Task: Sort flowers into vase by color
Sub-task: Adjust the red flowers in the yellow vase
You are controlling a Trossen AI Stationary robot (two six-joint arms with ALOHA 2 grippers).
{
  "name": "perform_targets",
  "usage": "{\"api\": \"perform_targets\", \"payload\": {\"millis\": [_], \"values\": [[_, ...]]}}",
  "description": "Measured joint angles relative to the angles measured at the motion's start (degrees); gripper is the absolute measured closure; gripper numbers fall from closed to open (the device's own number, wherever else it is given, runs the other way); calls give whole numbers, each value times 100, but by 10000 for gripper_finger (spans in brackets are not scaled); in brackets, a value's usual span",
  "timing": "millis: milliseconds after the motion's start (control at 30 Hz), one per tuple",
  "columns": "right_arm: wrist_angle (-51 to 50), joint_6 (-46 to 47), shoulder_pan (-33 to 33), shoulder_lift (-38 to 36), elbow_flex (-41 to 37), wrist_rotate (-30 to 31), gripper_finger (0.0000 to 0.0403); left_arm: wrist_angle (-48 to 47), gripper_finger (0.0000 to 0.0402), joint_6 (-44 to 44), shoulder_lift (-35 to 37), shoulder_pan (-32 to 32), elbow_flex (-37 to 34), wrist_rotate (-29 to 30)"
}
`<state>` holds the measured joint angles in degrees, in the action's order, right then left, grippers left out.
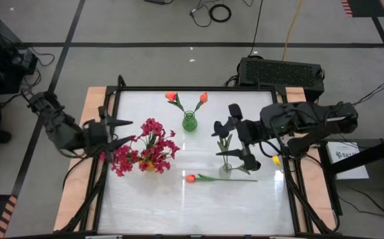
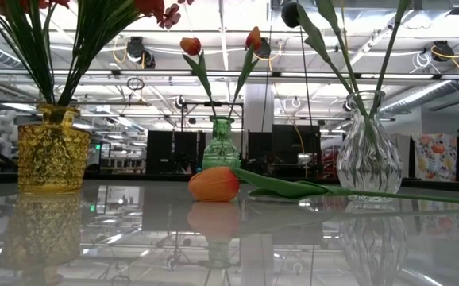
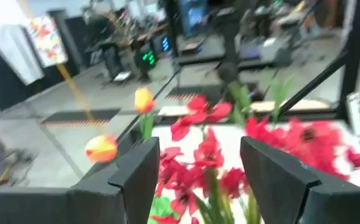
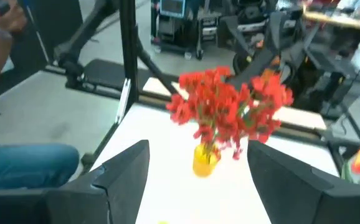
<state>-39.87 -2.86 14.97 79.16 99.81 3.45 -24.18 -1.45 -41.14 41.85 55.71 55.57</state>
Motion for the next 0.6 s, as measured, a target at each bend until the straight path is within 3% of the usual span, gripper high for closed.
{"api": "perform_targets", "payload": {"millis": [200, 400, 600], "values": [[-532, 245, 221, -64, 0, 425, 140, -709, 172, 834, -239, -703, 102, -889], [-634, 285, 458, -64, 0, 433, 140, -909, 172, 1062, -528, -1275, 102, -1601], [-633, 261, 651, -64, 0, 432, 140, -898, 190, 1019, -874, -1537, 102, -1805]]}}
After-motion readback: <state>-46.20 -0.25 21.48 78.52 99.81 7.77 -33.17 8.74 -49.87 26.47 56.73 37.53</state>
